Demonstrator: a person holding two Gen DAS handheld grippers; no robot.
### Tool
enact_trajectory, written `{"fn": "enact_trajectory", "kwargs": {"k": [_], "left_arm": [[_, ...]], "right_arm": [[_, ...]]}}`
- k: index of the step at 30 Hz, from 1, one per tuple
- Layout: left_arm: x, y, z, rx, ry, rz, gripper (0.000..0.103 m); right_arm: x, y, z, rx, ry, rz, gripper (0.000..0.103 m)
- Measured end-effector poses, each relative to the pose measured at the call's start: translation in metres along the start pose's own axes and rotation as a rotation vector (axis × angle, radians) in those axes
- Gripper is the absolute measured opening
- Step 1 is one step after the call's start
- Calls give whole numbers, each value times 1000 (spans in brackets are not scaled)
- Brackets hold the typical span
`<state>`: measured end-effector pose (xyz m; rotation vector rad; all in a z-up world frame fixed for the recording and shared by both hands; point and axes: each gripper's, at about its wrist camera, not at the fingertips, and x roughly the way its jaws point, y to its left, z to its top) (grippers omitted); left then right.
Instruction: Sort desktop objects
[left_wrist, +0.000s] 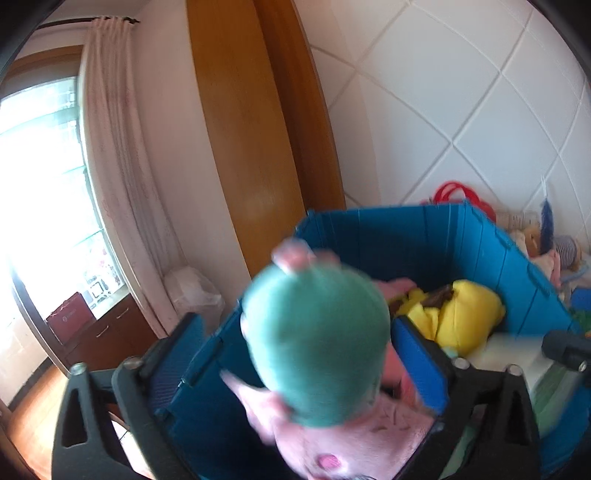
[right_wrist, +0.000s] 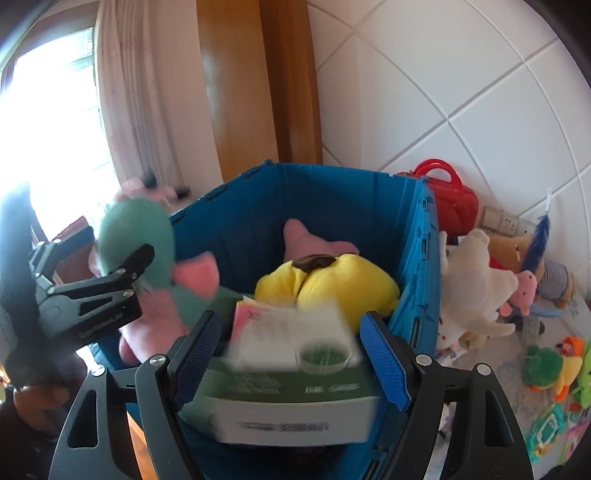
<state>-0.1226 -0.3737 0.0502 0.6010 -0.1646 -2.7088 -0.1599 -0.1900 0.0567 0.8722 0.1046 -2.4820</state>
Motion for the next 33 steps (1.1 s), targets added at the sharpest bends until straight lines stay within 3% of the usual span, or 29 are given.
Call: {"fn": "enact_trajectory", "kwargs": {"k": [17,25,33], "left_arm": [[-37,-13,0,12,-56,-25,103],[-79,-38,4,27,-102,-99,103],[-132,-83,3,34,-131,-234,103]], "right_arm": [[-27,-7,-11,26,-40,32,79],[-66,-28,-29,74,-84,12,79],[-130,-83,-72,144,-125,-123,86]]}}
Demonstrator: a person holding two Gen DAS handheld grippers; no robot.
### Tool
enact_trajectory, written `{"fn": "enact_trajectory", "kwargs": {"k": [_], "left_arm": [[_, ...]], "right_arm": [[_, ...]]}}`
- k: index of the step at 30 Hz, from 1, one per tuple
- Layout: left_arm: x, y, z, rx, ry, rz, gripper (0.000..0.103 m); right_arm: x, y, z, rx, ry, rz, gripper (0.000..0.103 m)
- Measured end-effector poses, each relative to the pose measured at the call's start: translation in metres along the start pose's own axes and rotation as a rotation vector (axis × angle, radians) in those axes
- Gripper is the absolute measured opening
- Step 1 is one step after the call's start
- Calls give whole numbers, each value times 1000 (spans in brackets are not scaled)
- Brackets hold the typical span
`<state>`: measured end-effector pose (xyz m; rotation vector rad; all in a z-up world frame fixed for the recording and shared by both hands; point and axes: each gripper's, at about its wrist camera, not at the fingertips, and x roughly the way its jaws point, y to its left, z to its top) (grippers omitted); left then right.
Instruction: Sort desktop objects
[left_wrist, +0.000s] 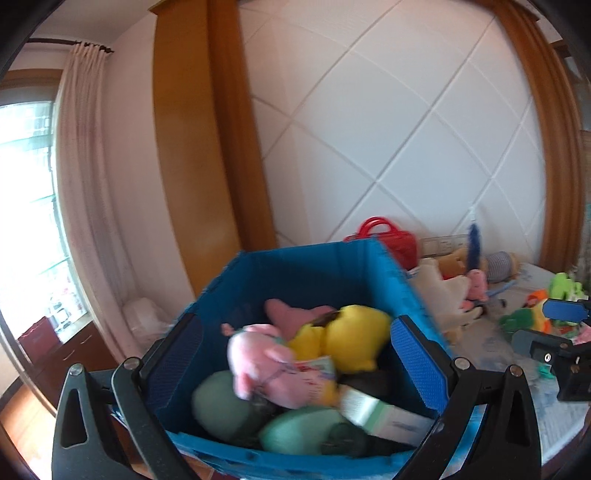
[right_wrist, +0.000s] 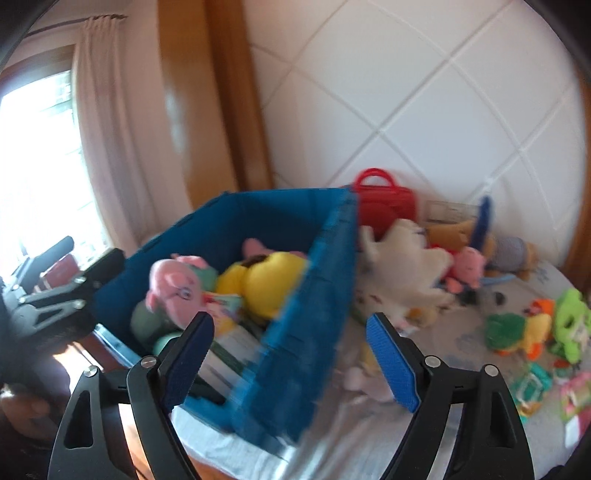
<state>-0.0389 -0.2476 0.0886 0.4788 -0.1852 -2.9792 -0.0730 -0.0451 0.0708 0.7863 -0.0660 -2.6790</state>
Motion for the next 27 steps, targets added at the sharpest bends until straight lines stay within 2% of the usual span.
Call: {"fn": "enact_trajectory", "kwargs": {"k": [7,14,18,22,27], "left_arm": [[-32,-73,-3,59,-24,-152,103],[-29,-149,-16,96,14,-225,103],[-18,-191,-23,95,52,-231,103],[-4,-227,-26,54,77,-233,103],[13,-267,-31,35,119,-204,103]], "right_arm": [[-53,-108,-47,167,6,-167,87],[-82,-199,-94,288,54,-244,87],[-89,-239,-109,291,73,-250,87],[-86,-283,-111,273,112,-248,87],[-75,-337,-113,244,168,-239,87]]}}
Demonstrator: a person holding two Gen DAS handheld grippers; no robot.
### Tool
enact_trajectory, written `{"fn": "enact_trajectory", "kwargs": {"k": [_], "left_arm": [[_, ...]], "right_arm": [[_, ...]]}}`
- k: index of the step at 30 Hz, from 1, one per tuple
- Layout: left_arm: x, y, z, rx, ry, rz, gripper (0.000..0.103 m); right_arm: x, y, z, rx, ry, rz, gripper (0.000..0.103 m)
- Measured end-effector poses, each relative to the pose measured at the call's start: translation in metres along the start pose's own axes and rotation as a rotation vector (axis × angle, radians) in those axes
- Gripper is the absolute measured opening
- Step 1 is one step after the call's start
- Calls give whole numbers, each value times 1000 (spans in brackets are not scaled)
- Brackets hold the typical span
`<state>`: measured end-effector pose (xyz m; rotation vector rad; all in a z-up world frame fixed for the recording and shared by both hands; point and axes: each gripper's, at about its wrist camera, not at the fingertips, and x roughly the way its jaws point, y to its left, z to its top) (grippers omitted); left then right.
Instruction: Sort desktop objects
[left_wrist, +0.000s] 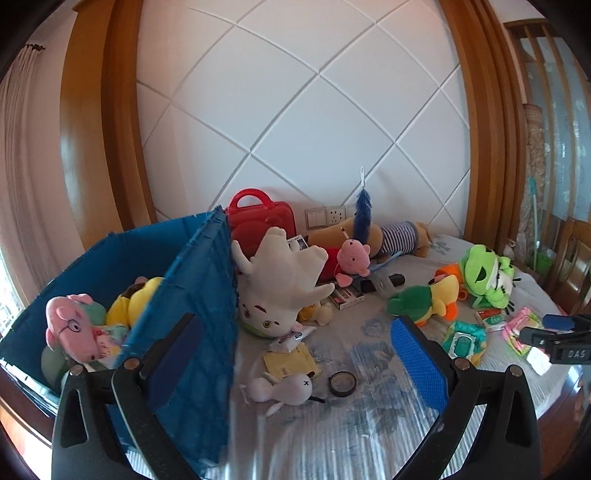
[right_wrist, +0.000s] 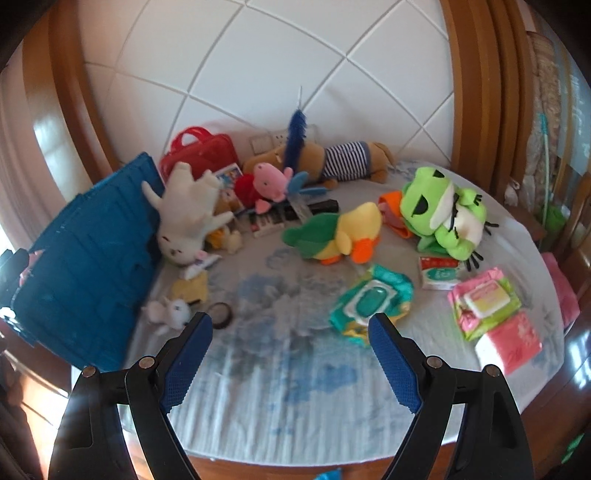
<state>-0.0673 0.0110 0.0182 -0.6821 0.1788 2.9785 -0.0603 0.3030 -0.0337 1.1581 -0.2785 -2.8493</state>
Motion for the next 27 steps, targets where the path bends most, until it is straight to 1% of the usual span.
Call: {"fn": "enact_trajectory", "kwargs": {"k": [4,9,14,17,20,22,24,27], "left_arm": [[18,-20,-4,-8,27,7,103],[40,-35,-12,-1,60,-8,103],[61,-42,-17,31,81,-23,103],[79,-38,-19,41,99,-43,103],[98,-32,-21,52,131,-59,103],[111,-26,-24,57,145,-76,103],[124,-21,-27,59,154,-76,103],[143,-19,-32,52,200,-93,103]], "right_arm": [[21,-42,7,14,32,-11,87],[54,-81,3,71,91,-25,87],[106,-99,-17,138,182,-74,87],[141,-106,-26,192,238,-108,87],[171,-110,-32,239,288,-160,87],[188,-114,-33,281,305,-186,87],[205,-117,-34,312,312,-221,87],[230,-120,-37,340,332,-263,87]]}}
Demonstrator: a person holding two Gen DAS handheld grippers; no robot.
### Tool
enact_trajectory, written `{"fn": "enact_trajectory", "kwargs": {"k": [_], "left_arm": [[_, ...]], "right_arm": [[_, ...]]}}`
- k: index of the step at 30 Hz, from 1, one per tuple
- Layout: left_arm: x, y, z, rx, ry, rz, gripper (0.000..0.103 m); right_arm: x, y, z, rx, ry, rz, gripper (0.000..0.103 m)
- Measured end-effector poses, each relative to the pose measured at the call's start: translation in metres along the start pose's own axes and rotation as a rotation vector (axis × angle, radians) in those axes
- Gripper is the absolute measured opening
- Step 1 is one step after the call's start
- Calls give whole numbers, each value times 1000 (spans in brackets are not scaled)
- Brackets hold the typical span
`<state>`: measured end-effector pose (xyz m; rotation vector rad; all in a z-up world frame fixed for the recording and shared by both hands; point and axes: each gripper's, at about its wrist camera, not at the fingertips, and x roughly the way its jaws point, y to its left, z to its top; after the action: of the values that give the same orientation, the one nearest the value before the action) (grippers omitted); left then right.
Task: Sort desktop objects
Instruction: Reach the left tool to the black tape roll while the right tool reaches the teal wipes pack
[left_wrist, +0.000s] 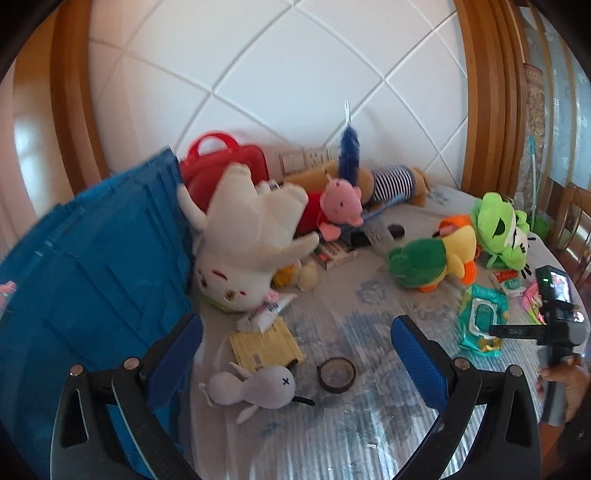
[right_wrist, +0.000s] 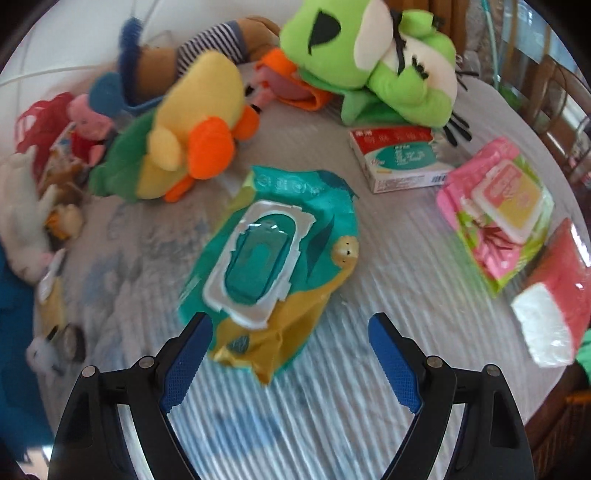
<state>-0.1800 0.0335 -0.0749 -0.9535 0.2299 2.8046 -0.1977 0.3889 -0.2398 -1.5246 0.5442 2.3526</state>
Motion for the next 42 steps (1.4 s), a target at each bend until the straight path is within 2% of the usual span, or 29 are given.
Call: {"fn": "enact_trajectory", "kwargs": {"k": [4,8,16,19,20,22,31,33,35,36,37,42], "left_arm": [[21,-3,2,-2,37,4,103],[31,-8,4,8,33,23,103],[73,5,-7,-46,113,68,103],[95,4,-19,-57,171,43,103],[103,0,-24,-55,190,25,103],[115,-9,-34,-44,215,-9,103],[173,-55,-56,68,316,-129,103],[187,-61,-62,81,348,-158,95],[196,-64,-67,90,378,-167,71],[199,-66,-70,103,373,-158,71],[200,-68,-72,116,369,-150,65],[196,-74,-74,162,350,-126,62]], "right_arm": [[20,8,4,-10,12,-44,88],[28,14,13,-20,-11,-54,95],[45,18,24,14,-14,-6,102],[44,21,25,-34,-30,6,95],[42,22,25,-46,-31,13,82],[39,22,26,-67,-30,34,74],[42,13,36,-93,-14,62,74],[45,10,41,-94,-9,68,74],[45,8,45,-94,-3,75,74],[45,9,47,-94,-1,78,74],[46,10,49,-93,0,81,74],[45,6,52,-88,4,90,74]]}}
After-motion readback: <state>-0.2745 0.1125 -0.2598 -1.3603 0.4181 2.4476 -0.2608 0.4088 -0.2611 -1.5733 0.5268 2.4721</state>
